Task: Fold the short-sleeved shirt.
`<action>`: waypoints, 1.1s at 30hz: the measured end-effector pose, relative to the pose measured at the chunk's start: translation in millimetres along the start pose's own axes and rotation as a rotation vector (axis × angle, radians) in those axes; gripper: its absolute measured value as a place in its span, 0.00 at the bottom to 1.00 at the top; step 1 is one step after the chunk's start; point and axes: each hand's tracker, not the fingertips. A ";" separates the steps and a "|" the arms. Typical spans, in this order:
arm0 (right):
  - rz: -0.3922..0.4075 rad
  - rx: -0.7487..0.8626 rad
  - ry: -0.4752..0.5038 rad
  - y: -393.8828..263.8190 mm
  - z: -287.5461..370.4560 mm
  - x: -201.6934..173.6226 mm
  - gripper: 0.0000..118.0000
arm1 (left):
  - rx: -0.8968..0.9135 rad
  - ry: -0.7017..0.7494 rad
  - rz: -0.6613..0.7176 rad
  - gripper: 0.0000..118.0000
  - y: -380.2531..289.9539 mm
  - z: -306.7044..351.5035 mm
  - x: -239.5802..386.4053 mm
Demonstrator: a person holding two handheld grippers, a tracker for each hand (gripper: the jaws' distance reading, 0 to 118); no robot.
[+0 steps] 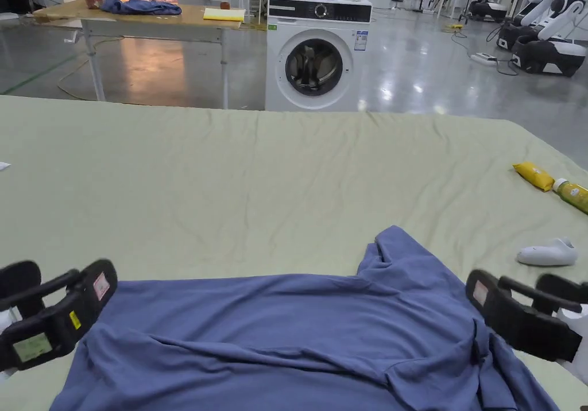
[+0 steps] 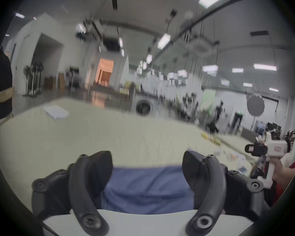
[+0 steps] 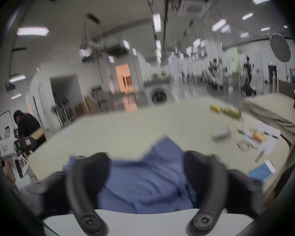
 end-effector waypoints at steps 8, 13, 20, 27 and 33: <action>-0.081 0.114 -0.014 -4.3 -33.5 -47.3 0.00 | -0.107 0.061 0.022 0.00 15.3 -58.8 -21.8; -0.028 0.025 -0.037 -6.4 -50.7 -28.4 0.00 | -0.850 0.094 -0.037 0.00 15.8 -179.4 -104.8; -0.067 -0.067 -0.062 -21.0 -71.5 -12.7 0.00 | -0.889 0.205 0.035 0.80 -54.9 -248.0 -150.7; -0.061 -0.124 -0.094 -30.0 -78.6 -1.2 0.00 | -0.822 0.214 -0.210 0.93 -125.9 -252.9 -124.8; -0.045 -0.164 -0.094 -28.7 -96.0 14.8 0.00 | -0.724 0.115 -0.263 0.00 -100.2 -220.4 -114.1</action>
